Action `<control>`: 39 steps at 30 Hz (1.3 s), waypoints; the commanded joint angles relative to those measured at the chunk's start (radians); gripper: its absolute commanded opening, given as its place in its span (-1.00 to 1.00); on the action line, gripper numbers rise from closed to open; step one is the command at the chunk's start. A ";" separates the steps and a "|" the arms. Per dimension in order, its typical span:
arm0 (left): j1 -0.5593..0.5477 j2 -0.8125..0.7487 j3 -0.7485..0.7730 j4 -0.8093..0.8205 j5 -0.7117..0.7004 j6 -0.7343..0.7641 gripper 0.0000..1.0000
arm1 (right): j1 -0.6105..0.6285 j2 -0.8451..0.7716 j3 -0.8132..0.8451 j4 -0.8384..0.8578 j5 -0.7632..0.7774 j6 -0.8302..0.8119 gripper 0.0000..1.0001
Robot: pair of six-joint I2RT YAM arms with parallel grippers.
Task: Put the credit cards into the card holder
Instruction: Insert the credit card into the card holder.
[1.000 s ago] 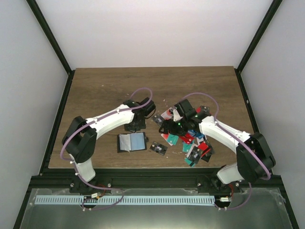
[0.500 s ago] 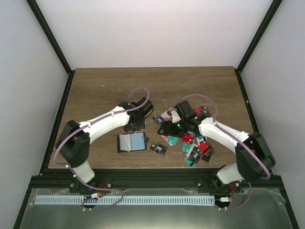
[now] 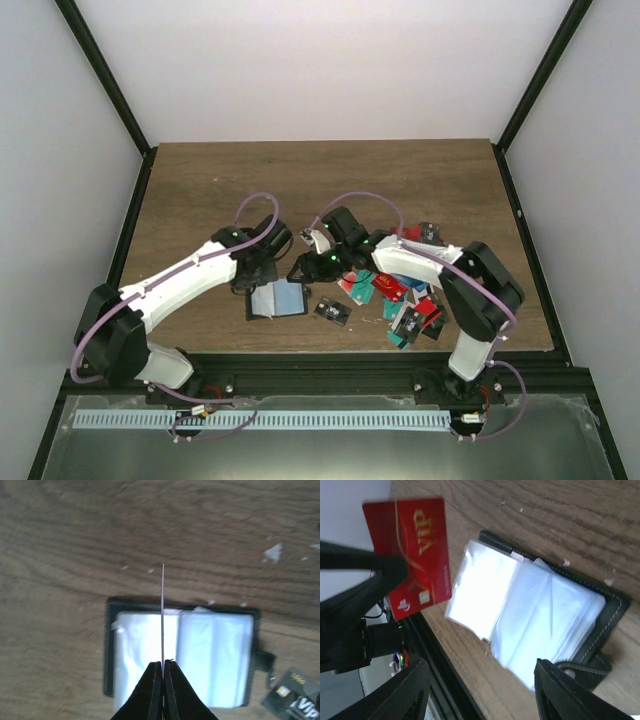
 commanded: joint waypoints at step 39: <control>0.058 -0.208 -0.329 0.056 0.111 -0.103 -0.92 | 0.090 0.324 0.251 0.008 -0.140 -0.102 0.13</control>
